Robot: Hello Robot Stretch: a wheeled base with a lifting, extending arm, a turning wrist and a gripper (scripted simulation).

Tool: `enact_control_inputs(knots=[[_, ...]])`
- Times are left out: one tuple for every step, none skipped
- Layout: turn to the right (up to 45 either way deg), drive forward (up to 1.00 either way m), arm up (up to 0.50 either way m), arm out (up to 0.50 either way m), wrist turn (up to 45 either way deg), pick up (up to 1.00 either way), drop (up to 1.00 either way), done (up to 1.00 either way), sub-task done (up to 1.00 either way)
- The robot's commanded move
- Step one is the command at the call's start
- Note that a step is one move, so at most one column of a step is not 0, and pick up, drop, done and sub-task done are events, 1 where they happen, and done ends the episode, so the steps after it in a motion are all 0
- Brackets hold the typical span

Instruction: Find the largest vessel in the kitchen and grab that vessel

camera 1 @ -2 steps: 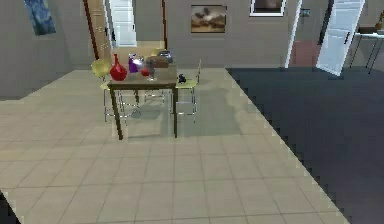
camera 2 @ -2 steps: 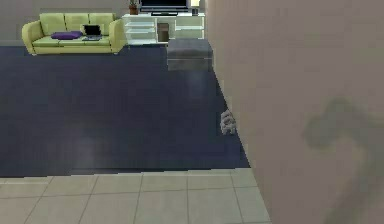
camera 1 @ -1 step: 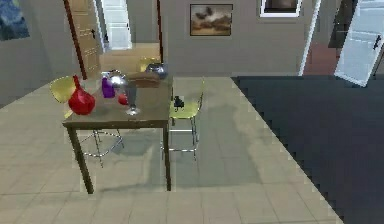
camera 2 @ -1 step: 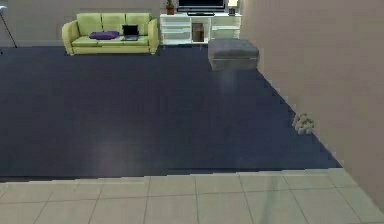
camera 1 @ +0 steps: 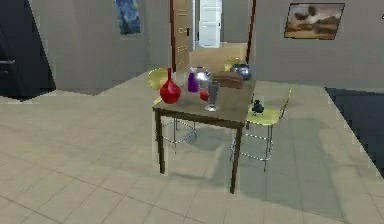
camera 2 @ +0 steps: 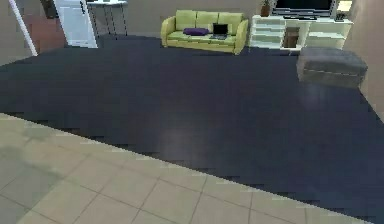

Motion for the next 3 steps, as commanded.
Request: enact_control_inputs(knots=[[0.0, 0.85, 0.0, 0.0, 0.0, 0.0, 0.0, 0.0, 0.0], [-45.0, 0.0, 0.0, 0.0, 0.0, 0.0, 0.0, 0.0, 0.0], [-45.0, 0.0, 0.0, 0.0, 0.0, 0.0, 0.0, 0.0, 0.0]])
